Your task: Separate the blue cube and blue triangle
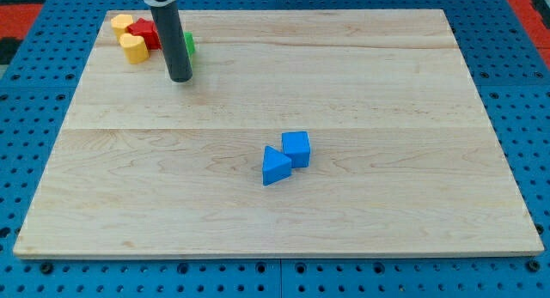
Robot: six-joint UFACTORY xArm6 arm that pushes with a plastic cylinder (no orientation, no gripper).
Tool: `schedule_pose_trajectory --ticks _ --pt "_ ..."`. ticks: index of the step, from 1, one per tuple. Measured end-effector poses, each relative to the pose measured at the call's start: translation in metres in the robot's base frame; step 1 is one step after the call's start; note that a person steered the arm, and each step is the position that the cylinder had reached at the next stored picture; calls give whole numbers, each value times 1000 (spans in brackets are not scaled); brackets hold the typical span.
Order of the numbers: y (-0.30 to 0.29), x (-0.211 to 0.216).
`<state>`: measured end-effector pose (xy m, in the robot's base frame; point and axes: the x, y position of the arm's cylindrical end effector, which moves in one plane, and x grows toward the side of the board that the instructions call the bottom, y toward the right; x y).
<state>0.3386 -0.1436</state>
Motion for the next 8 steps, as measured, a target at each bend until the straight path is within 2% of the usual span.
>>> schedule_pose_trajectory --ticks 3,4,5,6,7,8 --pt "-42 -17" --pt "-26 -4" --pt "54 5" --pt "165 28" --pt "242 71" --pt "273 113"
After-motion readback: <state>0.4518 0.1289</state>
